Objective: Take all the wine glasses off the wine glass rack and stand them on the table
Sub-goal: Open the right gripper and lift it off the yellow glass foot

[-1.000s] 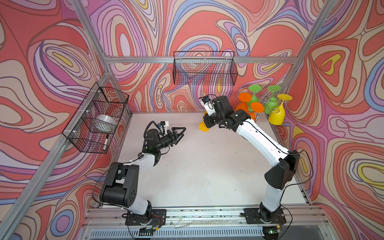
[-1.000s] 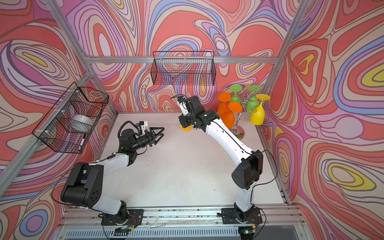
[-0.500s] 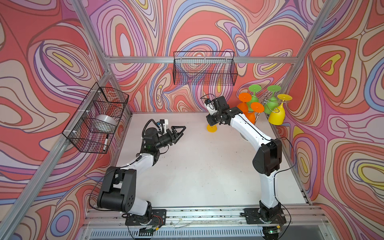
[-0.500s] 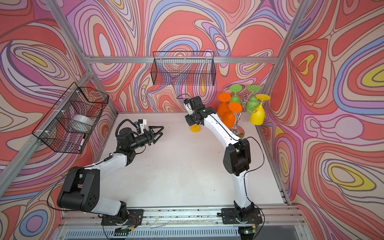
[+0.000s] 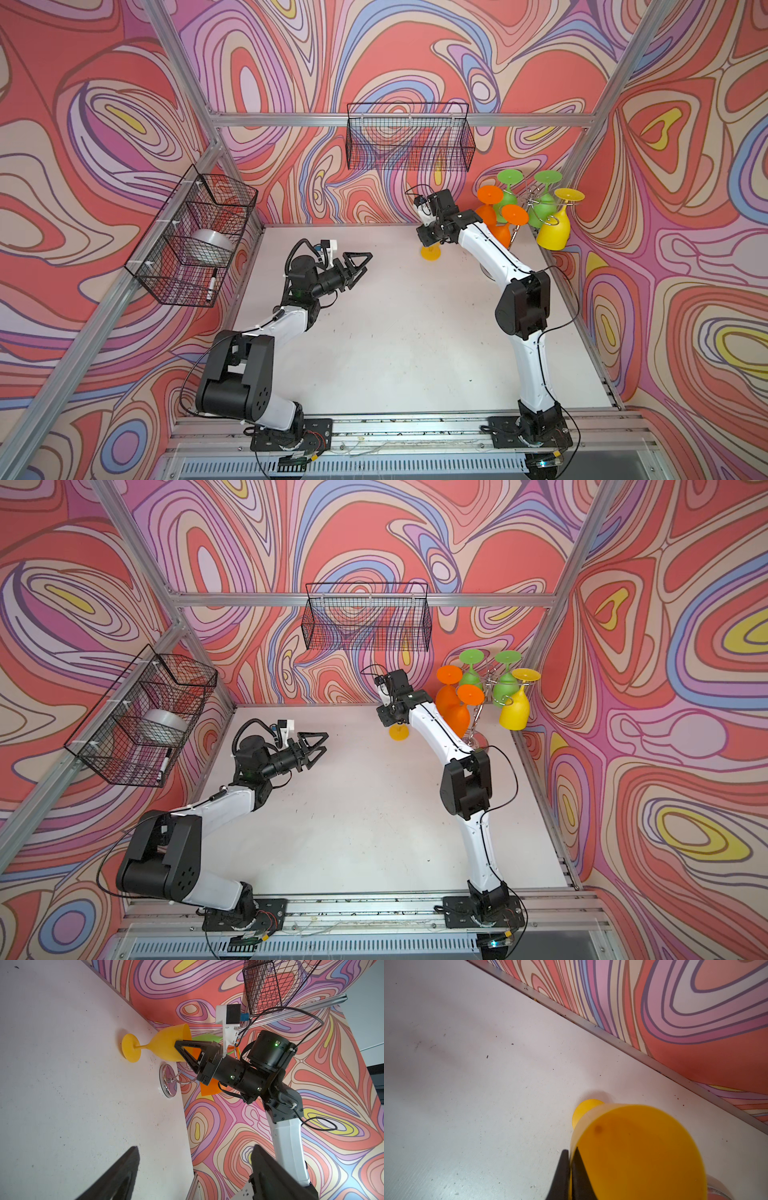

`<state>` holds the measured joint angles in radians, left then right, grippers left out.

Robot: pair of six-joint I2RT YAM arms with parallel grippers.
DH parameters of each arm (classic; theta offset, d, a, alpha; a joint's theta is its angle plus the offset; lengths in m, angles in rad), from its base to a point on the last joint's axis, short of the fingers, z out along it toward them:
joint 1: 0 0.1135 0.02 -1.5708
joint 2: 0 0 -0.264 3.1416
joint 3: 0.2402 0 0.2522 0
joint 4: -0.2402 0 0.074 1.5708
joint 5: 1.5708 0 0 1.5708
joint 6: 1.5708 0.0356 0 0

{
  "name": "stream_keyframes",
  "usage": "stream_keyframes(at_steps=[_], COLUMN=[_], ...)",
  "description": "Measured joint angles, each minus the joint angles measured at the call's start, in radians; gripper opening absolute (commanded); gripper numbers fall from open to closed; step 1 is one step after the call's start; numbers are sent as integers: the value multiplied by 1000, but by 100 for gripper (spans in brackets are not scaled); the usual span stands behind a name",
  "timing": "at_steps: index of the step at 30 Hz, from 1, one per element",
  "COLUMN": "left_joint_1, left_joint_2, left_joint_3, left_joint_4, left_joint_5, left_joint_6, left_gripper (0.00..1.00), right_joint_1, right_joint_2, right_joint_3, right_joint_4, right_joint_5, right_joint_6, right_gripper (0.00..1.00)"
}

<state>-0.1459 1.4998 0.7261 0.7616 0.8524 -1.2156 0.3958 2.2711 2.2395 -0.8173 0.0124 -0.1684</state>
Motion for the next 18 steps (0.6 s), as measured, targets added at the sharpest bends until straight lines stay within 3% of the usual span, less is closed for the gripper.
stream_keyframes(at_steps=[11, 18], left_joint_1=[10, 11], left_joint_2=[7, 16], left_joint_3=[0, 0], left_joint_4=[5, 5], left_joint_5=[4, 5], left_joint_6=[0, -1], left_gripper=[85, 85], right_joint_1=[-7, -10], right_joint_2=[73, 101], right_joint_3=[87, 137], right_joint_4=[-10, -17], right_joint_5=[-2, -6], right_joint_6=[-6, -10], right_gripper=[0, 23])
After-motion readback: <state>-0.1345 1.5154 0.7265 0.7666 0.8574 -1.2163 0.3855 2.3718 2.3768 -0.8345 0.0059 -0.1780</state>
